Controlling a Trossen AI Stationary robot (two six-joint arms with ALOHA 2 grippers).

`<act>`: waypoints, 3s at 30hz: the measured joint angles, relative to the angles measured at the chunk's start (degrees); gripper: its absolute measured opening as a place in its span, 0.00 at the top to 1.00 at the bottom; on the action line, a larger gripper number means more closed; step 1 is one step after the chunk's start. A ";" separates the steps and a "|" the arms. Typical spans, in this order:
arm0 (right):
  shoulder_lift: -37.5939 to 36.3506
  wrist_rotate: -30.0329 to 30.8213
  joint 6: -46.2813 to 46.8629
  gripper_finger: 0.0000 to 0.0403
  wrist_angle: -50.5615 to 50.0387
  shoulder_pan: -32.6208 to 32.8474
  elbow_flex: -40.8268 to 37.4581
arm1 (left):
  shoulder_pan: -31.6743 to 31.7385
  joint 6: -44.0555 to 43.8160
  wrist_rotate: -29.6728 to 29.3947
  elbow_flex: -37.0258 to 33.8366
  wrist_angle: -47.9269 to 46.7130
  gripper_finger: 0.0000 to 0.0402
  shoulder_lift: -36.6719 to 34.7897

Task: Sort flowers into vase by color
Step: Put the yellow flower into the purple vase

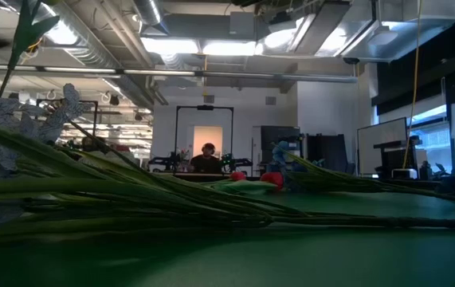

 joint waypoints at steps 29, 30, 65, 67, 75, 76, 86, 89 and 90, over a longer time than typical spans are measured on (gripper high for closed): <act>-5.35 8.96 3.52 0.28 -1.46 10.77 0.06 | -17.17 19.41 -74.44 36.12 -37.99 0.99 -1.63; -5.33 8.96 3.52 0.28 -1.48 10.77 0.06 | -17.16 18.47 -74.54 36.69 -38.52 0.99 -1.91; -5.29 6.80 1.52 0.28 -0.32 8.67 0.04 | 24.96 99.83 -57.62 29.43 10.30 1.00 -40.09; -5.29 6.78 4.02 0.28 -1.67 8.67 0.04 | 24.95 96.05 -55.80 29.60 5.08 1.00 -43.25; -5.29 6.88 9.74 0.28 -2.34 8.52 0.04 | 24.91 80.16 -47.91 29.47 -15.92 1.00 -48.71; -5.29 6.88 10.34 0.28 -2.27 8.52 0.04 | 24.91 79.17 -47.91 29.47 -16.95 1.00 -49.77; -5.29 7.32 12.79 0.28 -1.75 8.52 0.04 | 24.91 77.93 -36.31 29.49 -19.02 1.00 -57.46; -5.29 8.29 12.90 0.28 -0.81 8.52 0.04 | 24.90 77.87 -35.22 29.43 -21.42 1.00 -58.34; -5.29 8.37 13.35 0.28 -0.81 8.52 0.04 | 24.91 77.83 -35.20 29.43 -22.10 1.00 -58.75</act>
